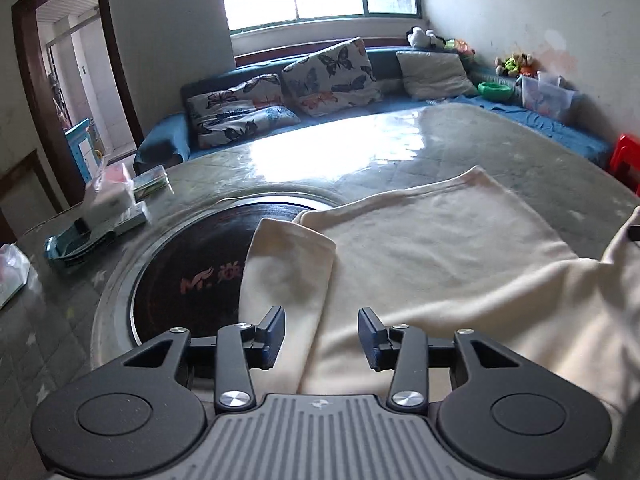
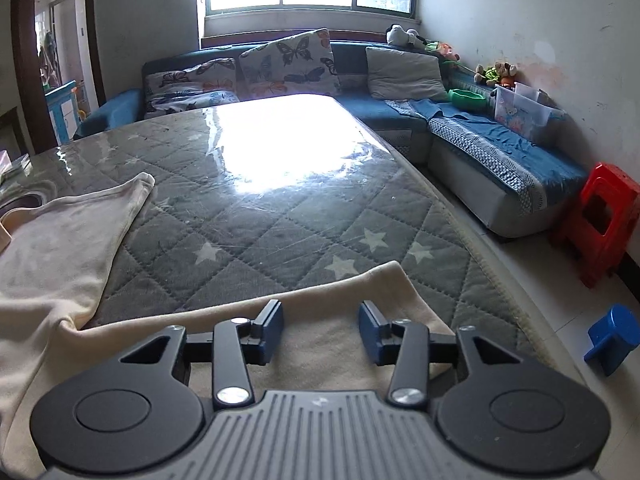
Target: Fold clothes
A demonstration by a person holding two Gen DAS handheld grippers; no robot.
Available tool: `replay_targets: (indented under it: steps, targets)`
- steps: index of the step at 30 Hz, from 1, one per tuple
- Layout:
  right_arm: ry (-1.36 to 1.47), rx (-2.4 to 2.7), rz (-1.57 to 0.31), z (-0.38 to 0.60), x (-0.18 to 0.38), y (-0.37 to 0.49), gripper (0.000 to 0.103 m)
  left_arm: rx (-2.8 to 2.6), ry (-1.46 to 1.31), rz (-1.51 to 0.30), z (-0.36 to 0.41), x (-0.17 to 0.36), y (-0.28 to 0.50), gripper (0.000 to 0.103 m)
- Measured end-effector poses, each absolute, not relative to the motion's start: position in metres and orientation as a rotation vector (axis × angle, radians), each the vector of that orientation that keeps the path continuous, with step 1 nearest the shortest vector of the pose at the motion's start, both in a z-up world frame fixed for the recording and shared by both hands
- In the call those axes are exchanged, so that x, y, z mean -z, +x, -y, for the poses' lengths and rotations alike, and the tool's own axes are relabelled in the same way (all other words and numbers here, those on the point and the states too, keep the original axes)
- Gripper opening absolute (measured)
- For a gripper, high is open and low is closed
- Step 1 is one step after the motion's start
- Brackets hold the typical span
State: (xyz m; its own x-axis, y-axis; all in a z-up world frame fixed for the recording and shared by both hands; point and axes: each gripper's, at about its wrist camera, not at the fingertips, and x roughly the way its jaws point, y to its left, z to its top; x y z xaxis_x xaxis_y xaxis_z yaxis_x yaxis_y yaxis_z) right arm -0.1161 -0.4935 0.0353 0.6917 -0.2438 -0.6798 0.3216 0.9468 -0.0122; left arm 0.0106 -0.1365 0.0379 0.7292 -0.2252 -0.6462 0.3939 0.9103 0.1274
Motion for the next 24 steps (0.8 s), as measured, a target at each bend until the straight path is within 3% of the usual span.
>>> replay_targets:
  steps: [7, 9, 14, 24]
  targets:
    - [0.116, 0.320, -0.742, 0.496, -0.034, -0.114, 0.050, 0.359, 0.269, -0.700, 0.150, -0.021, 0.046, 0.038]
    - [0.116, 0.322, -0.742, 0.496, -0.034, -0.113, 0.051, 0.347, 0.264, -0.718, 0.149, -0.015, 0.055, 0.033]
    - [0.119, 0.324, -0.744, 0.497, -0.034, -0.112, 0.055, 0.294, 0.220, -0.704, 0.131, -0.014, 0.063, 0.006]
    - [0.121, 0.330, -0.743, 0.497, -0.033, -0.112, 0.055, 0.078, 0.058, -0.659, 0.049, -0.033, 0.060, 0.002]
